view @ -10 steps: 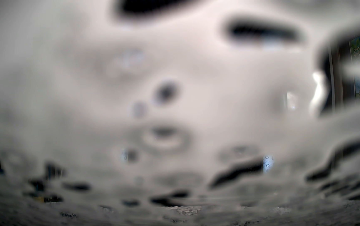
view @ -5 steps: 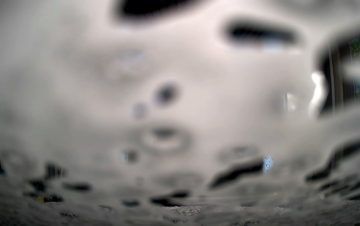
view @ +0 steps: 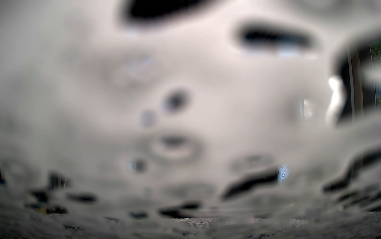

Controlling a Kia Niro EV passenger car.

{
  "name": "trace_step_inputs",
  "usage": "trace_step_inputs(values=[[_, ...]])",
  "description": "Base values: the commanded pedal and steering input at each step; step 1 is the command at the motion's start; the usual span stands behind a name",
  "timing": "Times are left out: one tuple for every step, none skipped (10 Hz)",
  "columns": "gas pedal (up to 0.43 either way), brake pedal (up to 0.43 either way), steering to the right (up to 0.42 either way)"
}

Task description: Follow the waypoints while adhering to traffic rules and regulations

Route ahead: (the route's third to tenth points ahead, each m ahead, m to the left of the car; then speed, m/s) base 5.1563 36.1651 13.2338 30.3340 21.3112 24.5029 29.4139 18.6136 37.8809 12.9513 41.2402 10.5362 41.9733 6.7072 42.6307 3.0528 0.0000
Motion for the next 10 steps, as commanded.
trace_step_inputs(values=[[0.000, 0.000, -0.014], [0.000, 0.000, -0.014], [0.000, 0.006, -0.015], [0.000, 0.000, -0.015], [0.000, 0.000, -0.014], [0.000, 0.006, -0.014], [0.000, 0.000, -0.014], [0.000, 0.000, -0.015], [0.000, 0.000, -0.015], [0.000, 0.000, -0.014]])
